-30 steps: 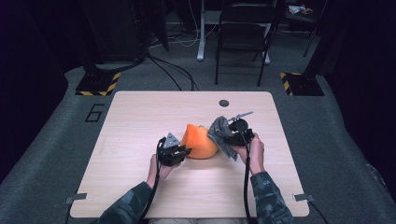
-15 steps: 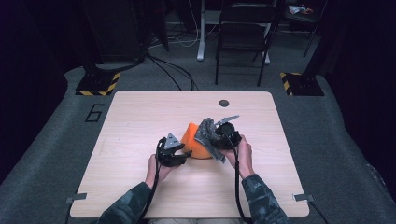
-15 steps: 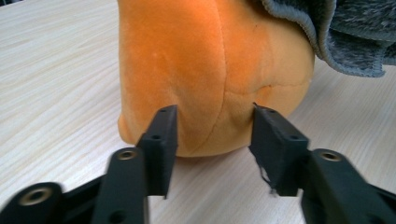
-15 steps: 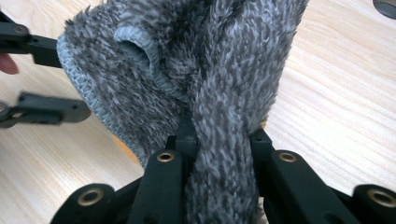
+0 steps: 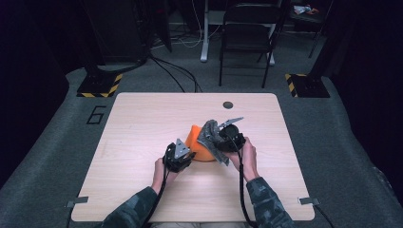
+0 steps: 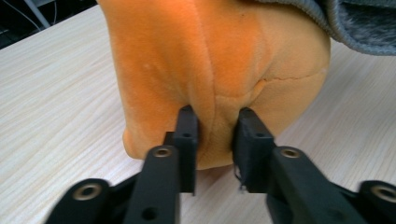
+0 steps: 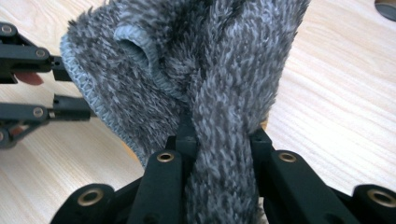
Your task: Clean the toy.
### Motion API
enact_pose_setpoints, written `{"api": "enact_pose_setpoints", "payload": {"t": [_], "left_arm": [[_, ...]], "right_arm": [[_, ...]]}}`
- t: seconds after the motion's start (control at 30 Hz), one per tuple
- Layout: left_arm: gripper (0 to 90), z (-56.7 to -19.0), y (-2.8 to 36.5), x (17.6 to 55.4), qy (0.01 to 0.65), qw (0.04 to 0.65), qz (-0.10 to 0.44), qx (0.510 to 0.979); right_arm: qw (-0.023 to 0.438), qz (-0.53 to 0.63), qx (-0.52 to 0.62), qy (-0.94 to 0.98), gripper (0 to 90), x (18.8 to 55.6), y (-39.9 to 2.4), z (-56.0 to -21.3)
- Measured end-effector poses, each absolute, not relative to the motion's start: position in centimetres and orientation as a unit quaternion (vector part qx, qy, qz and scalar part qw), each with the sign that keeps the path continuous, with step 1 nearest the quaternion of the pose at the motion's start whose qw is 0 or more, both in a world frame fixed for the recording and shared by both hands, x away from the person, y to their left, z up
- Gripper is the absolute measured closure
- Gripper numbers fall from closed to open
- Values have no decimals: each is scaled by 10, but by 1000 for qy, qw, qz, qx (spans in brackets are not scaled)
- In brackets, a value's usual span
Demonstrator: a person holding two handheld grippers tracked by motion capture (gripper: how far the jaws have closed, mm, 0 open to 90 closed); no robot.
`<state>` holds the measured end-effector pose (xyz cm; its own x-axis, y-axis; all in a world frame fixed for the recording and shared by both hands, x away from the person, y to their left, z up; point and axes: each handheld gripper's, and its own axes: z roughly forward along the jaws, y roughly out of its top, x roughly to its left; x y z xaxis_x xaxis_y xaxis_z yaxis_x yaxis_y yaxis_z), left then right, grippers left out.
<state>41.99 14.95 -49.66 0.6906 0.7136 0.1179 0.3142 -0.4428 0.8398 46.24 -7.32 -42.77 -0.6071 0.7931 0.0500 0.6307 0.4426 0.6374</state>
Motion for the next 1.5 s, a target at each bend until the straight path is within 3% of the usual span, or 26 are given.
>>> {"api": "enact_pose_setpoints", "payload": {"t": [0.4, 0.7, 1.1, 1.5], "left_arm": [[792, -482, 153, 412, 311, 447, 197, 815], [777, -487, 156, 417, 321, 438, 189, 818], [776, -490, 159, 422, 329, 441, 183, 815], [774, -492, 165, 426, 338, 443, 175, 812]], "right_arm": [[160, 355, 393, 833, 736, 444, -62, -391], [171, 306, 395, 849, 736, 452, -56, -415], [109, 296, 455, 833, 736, 472, -87, -439], [73, 230, 497, 834, 736, 489, -100, -488]]}}
